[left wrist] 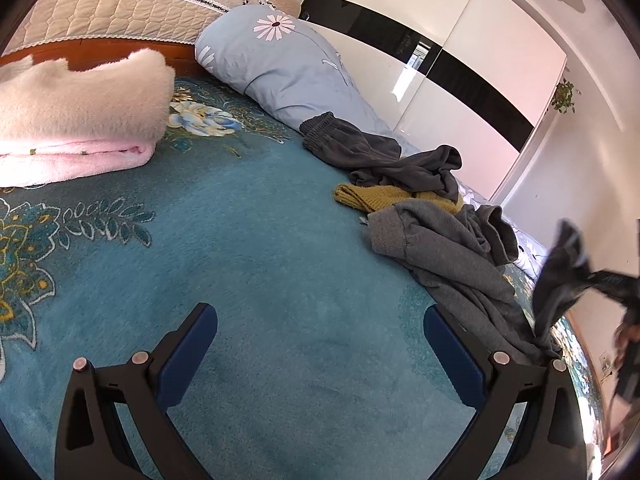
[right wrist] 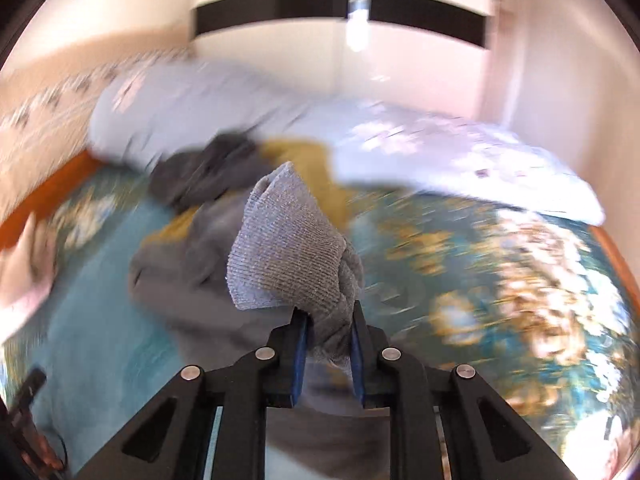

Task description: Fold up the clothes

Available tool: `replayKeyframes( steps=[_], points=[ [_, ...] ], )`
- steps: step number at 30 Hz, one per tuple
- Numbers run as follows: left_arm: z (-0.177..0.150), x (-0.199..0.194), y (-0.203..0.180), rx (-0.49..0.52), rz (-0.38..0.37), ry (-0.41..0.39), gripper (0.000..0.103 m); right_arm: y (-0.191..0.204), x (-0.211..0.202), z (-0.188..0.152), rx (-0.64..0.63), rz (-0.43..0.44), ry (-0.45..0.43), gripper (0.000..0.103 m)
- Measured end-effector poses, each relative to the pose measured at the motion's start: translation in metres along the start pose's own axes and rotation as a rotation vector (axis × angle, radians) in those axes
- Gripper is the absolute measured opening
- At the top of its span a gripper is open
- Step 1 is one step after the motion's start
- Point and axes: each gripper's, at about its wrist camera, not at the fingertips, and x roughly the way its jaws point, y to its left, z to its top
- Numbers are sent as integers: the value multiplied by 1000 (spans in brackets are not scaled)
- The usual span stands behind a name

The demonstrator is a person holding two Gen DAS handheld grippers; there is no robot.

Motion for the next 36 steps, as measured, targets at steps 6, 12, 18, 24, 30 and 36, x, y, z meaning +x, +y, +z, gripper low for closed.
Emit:
replayKeyframes(
  steps=[6,12,18,24,30,36],
  points=[
    [0,1,-2,14,12,5,103,-130,-48,13,230,-171,-134,20],
    [-1,3,-2,17,25,12,103,-237,-41,-31,453,-266,-90,20],
    [-4,10,-4,33,50,41,103,-304,7,-122,717,-217,37,20],
    [-7,17,-6,60,78,76,103,-323,23,-155,779,-163,58,24],
    [-9,18,-7,60,84,87,103,-336,2,-137,795,-138,-36,65],
    [-9,17,-8,38,94,84,103,-306,-21,-117,771,-187,-154,66]
  ],
)
